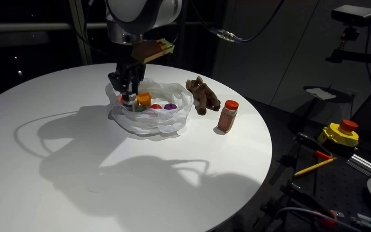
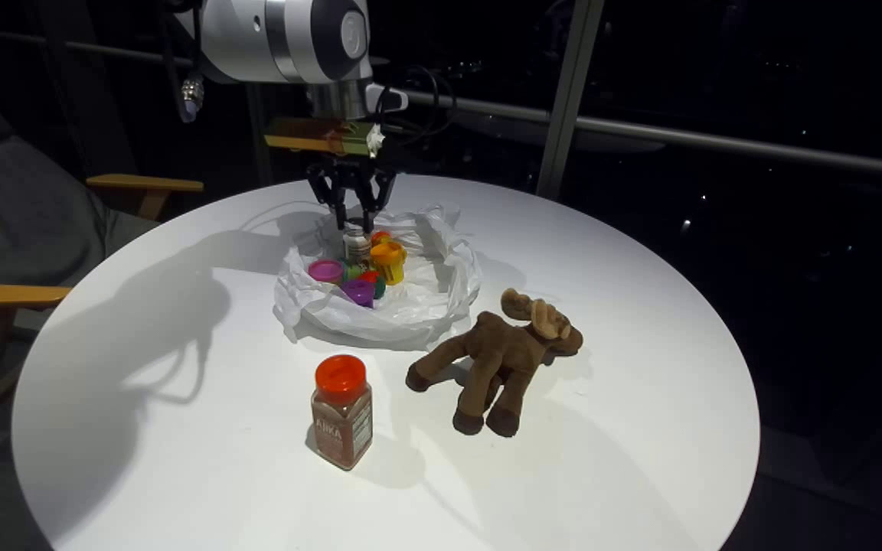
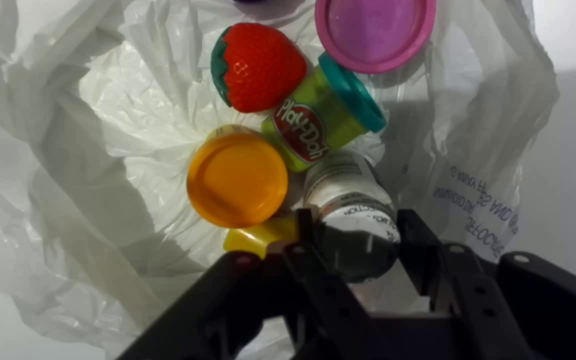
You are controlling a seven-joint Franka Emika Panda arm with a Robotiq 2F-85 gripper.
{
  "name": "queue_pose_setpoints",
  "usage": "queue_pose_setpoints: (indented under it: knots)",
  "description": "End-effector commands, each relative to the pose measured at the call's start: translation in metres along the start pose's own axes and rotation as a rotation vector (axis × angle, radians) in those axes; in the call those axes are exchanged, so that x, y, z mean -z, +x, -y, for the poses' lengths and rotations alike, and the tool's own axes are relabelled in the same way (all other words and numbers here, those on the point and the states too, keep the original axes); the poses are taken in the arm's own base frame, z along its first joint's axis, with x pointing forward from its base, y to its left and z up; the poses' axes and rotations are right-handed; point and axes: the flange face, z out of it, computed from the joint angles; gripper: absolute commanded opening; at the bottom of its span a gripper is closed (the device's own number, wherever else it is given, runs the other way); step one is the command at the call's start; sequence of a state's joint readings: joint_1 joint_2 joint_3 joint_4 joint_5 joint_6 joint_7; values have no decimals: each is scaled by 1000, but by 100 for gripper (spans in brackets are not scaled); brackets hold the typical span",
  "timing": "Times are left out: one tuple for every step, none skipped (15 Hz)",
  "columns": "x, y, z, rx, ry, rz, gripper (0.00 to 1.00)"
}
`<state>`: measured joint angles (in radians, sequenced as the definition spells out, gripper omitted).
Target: Pick up all the objects from plastic bag and put it on the table.
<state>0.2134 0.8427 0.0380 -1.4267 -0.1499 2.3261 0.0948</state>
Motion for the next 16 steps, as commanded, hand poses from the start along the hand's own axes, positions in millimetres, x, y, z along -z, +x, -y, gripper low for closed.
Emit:
queue_pose_setpoints:
  knots:
    - [12,8,-4,-10,-7,-26,20]
    - [16,7,-6,-12,-8,-25,20]
    - [20,6,-7,-13,-10,-23,20]
    - [28,3,-10,-22,-14,-22,20]
    - [39,1,-13,-31,-16,-22,20]
    - [50,-1,-16,-39,-31,-26,20]
    - [66,-7,-20,-43,-49,-28,20]
    - [83,-14,-26,-51,-64,-36,20]
    - [99,-23,-32,-68,-79,-43,20]
    - [113,-30,-34,-79,-91,-54,20]
    - [128,-39,-38,-95,-99,-60,20]
    - [139,-52,-42,-105,-94,-48,20]
    - [152,-64,-45,-115,-92,-40,20]
    - [161,-79,-47,-119,-84,-28,20]
    - [170,-93,-48,-120,-80,-18,20]
    - [176,-108,-50,-121,-79,-6,20]
